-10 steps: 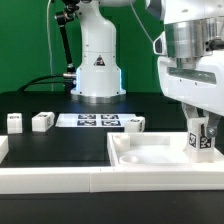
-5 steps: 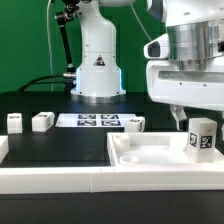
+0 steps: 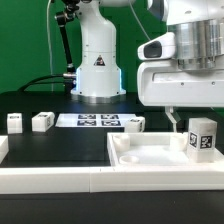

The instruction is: Assemble square table

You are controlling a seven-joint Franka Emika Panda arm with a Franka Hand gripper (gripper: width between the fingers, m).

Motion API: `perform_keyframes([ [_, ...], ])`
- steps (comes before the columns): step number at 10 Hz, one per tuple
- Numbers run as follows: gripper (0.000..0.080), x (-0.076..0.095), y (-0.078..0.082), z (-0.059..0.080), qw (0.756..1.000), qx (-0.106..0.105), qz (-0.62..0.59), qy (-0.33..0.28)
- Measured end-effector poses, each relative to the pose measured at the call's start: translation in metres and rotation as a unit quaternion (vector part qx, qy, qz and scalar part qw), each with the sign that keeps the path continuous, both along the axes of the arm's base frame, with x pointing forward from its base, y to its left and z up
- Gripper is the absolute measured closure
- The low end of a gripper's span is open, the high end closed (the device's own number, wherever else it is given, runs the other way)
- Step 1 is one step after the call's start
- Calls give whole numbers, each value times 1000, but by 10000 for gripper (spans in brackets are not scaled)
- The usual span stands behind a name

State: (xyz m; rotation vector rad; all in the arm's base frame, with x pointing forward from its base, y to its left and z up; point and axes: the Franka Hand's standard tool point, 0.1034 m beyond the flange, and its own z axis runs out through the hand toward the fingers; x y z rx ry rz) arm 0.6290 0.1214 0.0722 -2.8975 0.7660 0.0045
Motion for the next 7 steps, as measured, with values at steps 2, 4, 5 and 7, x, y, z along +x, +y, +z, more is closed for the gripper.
perform_keyframes([
  [2,150,1,0,1,998,-9,67,-8],
  [4,150,2,0,2,992,-19,127,-16],
  [5,150,2,0,2,987,-24,156,-19],
  [7,150,2,-1,2,973,-32,226,-28],
])
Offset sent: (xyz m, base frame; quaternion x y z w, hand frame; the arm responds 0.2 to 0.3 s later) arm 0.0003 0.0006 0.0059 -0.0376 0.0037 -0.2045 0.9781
